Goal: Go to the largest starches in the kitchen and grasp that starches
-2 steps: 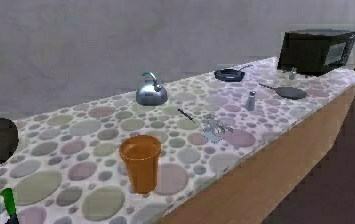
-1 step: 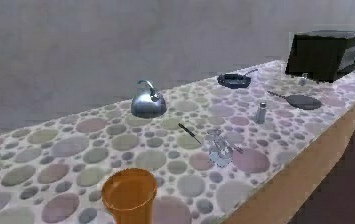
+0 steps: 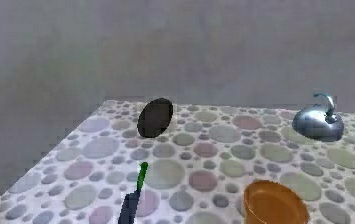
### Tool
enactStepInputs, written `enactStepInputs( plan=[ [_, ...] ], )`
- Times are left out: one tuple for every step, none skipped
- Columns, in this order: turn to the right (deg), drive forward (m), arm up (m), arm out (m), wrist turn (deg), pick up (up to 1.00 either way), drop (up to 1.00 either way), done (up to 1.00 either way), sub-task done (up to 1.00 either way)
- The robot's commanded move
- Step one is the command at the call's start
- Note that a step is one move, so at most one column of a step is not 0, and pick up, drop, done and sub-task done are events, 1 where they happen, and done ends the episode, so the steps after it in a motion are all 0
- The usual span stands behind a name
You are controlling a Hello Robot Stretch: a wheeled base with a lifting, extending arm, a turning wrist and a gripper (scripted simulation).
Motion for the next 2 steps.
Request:
enactStepInputs(
  plan=[
    [-45.0,0.0,0.0,0.0,0.0,0.0,0.0,0.0,0.0],
    [-45.0,0.0,0.0,0.0,0.0,0.0,0.0,0.0,0.0]
  ],
)
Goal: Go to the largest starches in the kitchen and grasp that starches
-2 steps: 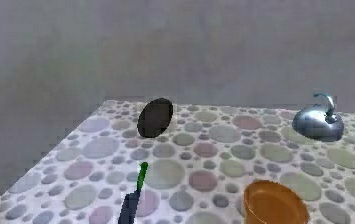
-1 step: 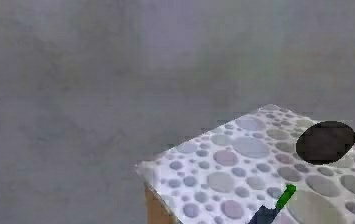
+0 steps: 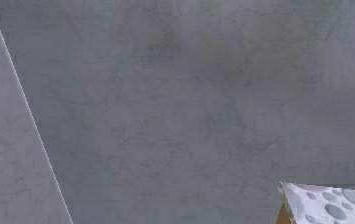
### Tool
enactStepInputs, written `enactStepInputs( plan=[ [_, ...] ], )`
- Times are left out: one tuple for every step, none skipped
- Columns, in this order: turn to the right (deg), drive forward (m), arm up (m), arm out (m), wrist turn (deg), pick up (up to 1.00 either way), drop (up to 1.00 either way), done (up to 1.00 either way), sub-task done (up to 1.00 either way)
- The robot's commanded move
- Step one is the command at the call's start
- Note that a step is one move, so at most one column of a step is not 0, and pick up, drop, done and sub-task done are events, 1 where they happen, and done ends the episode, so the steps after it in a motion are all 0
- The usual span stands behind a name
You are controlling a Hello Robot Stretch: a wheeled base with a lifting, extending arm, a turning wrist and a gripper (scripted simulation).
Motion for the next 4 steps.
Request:
enactStepInputs(
  plan=[
    [0.0,0.0,0.5,0.0,0.0,0.0,0.0,0.0,0.0],
    [0.0,0.0,0.38,0.0,0.0,0.0,0.0,0.0,0.0],
    [0.0,0.0,0.0,0.48,0.0,0.0,0.0,0.0,0.0],
    [0.0,0.0,0.0,0.0,45.0,0.0,0.0,0.0,0.0]
  ],
)
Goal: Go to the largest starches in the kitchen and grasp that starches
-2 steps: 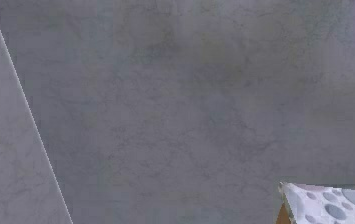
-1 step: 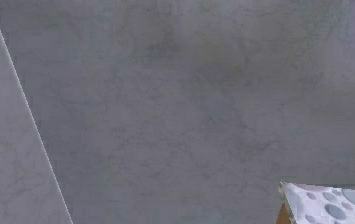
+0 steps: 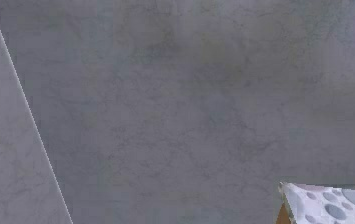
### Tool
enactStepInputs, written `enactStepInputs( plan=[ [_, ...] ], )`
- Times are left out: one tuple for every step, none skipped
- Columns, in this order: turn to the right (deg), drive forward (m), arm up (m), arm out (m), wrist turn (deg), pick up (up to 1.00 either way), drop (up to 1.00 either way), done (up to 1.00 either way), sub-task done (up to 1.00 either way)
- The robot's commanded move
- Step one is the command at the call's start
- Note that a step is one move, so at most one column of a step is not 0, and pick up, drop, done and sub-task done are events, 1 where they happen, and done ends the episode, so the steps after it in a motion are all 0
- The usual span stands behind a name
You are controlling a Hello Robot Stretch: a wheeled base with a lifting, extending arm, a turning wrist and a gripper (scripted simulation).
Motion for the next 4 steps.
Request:
enactStepInputs(
  plan=[
    [0.0,0.0,0.0,0.0,45.0,0.0,0.0,0.0,0.0],
    [0.0,0.0,0.0,0.0,45.0,0.0,0.0,0.0,0.0],
    [0.0,0.0,0.0,0.0,6.0,0.0,0.0,0.0,0.0],
    [0.0,0.0,-0.12,0.0,0.0,0.0,0.0,0.0,0.0]
  ],
)
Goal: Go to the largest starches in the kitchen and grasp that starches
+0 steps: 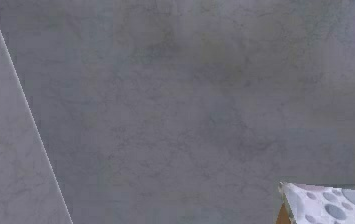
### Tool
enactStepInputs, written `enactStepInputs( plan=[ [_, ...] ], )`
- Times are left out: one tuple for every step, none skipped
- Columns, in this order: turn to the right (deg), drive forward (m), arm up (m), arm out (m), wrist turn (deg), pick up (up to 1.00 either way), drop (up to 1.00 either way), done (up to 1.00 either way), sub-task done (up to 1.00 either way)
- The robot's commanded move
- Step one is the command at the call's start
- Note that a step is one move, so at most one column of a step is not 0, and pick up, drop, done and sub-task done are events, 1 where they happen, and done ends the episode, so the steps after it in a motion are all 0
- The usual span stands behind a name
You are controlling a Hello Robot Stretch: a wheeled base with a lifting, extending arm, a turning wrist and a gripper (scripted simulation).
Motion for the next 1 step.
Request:
enactStepInputs(
  plan=[
    [0.0,0.0,0.0,0.0,0.0,1.0,0.0,0.0,0.0]
  ],
)
